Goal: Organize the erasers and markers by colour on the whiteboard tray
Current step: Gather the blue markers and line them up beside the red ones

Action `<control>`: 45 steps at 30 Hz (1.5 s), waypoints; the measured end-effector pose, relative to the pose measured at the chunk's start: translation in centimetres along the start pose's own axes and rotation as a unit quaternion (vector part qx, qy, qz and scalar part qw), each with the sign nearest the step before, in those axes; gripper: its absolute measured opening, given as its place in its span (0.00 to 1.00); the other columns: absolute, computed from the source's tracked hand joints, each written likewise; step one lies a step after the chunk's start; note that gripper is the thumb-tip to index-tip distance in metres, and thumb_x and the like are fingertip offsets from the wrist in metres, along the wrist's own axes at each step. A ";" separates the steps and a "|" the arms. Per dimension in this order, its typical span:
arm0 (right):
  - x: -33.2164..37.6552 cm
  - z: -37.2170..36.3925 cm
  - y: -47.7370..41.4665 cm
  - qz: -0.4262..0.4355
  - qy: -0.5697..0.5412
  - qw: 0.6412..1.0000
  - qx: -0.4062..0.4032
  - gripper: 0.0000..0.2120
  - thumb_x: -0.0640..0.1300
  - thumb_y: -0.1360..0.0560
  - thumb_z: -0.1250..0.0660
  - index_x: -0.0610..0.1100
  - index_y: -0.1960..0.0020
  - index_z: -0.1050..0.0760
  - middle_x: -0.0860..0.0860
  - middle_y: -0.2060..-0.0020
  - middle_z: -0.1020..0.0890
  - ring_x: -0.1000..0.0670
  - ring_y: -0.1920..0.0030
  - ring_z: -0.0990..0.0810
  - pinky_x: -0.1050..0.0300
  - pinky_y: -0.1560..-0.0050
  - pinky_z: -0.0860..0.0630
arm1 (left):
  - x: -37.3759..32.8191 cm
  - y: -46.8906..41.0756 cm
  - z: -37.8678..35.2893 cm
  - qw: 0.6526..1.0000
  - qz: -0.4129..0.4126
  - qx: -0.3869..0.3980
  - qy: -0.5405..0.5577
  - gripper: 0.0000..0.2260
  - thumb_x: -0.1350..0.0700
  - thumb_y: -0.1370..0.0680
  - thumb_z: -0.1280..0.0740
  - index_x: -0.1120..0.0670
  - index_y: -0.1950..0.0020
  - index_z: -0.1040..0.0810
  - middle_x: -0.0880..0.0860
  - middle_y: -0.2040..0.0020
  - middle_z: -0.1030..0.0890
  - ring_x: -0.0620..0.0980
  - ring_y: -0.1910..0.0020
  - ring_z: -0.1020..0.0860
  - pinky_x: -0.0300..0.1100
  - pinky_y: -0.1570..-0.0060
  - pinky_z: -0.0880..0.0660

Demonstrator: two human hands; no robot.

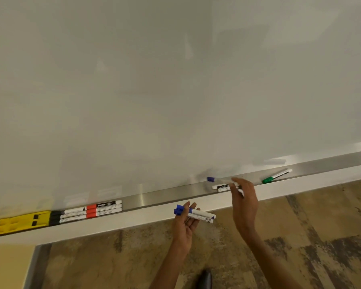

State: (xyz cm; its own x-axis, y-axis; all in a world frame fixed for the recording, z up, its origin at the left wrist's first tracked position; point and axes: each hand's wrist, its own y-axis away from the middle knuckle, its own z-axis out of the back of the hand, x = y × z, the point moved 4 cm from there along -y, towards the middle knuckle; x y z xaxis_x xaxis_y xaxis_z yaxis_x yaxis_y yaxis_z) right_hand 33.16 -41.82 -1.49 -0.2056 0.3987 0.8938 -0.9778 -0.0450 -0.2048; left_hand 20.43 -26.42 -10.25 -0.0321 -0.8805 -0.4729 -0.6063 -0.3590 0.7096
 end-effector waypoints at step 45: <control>3.3 -22.0 8.5 -0.256 -0.171 0.906 0.290 0.08 0.36 0.21 0.36 0.39 0.44 0.22 0.41 0.49 0.17 0.45 0.50 0.15 0.56 0.53 0.17 | -13.3 -1.3 10.2 0.999 0.003 -0.045 -0.029 0.19 0.55 0.24 0.29 0.66 0.39 0.23 0.64 0.46 0.16 0.60 0.46 0.17 0.48 0.51 0.18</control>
State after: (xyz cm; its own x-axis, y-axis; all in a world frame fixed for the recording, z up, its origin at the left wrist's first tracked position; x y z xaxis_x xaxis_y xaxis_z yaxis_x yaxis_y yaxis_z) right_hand 25.09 -20.72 -9.01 0.3776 0.2007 0.9039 -0.7850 -0.4484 0.4275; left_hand 13.52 -11.06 -10.20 -0.0838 -0.8645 -0.4955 -0.5327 -0.3814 0.7555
